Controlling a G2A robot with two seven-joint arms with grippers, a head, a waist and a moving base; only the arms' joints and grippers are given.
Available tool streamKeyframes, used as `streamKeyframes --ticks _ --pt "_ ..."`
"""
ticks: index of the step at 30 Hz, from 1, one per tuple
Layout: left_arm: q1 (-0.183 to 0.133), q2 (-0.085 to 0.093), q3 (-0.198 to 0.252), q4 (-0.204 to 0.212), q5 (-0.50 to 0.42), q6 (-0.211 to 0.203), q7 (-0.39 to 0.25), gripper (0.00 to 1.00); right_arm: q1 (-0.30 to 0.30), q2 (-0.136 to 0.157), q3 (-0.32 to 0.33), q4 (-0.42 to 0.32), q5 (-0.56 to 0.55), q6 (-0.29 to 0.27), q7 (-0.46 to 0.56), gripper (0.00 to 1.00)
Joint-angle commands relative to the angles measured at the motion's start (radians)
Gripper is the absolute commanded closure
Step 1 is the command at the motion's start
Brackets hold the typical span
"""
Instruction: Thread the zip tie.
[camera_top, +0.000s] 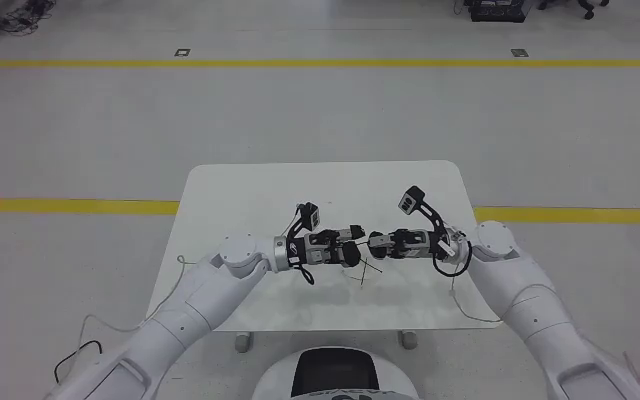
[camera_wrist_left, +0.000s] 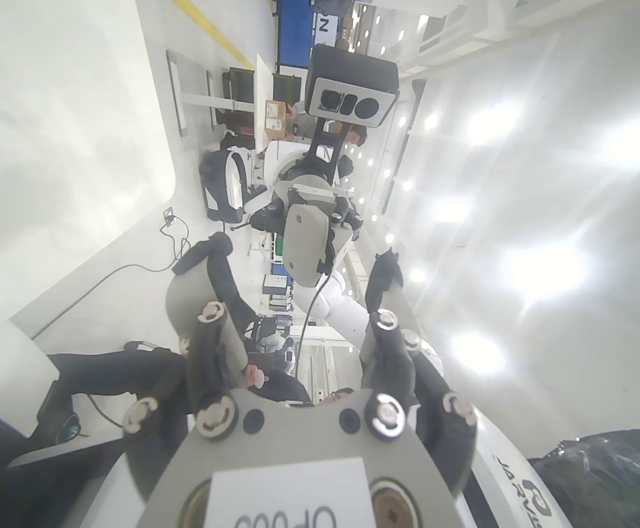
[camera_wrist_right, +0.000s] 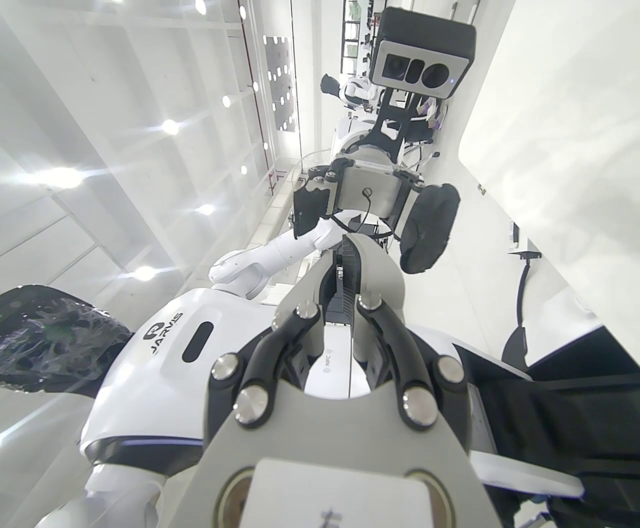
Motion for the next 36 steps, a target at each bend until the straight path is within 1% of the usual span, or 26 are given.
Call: streamKeyframes --ticks 1,5,13,18,24,29,36 --pt "0.0 -0.001 0.0 0.001 0.0 -0.001 -0.003 0.54 0.001 -0.001 0.0 0.002 -0.002 0.0 -0.001 1.0" --pt "0.0 -0.002 -0.001 0.003 -0.002 -0.001 -0.009 0.59 0.002 -0.002 -0.002 0.009 -0.012 0.001 -0.01 1.0" --pt "0.003 -0.004 -0.005 0.005 -0.019 -0.01 -0.037 0.62 0.009 -0.005 -0.008 0.02 -0.031 0.015 -0.026 1.0" --pt "0.004 -0.005 -0.007 0.008 -0.021 -0.017 -0.048 0.69 0.011 -0.007 -0.008 0.029 -0.029 0.026 -0.027 1.0" --pt "0.004 -0.006 -0.008 0.009 -0.021 -0.021 -0.057 0.75 0.016 -0.009 -0.01 0.044 -0.023 0.04 -0.014 1.0" --pt "0.005 -0.007 -0.013 0.013 -0.024 -0.025 -0.056 0.75 0.026 -0.011 -0.015 0.059 -0.015 0.043 0.021 1.0" --pt "0.004 -0.008 -0.013 0.013 -0.018 -0.022 -0.06 0.8 0.035 -0.009 -0.033 0.061 -0.028 0.047 0.021 1.0"
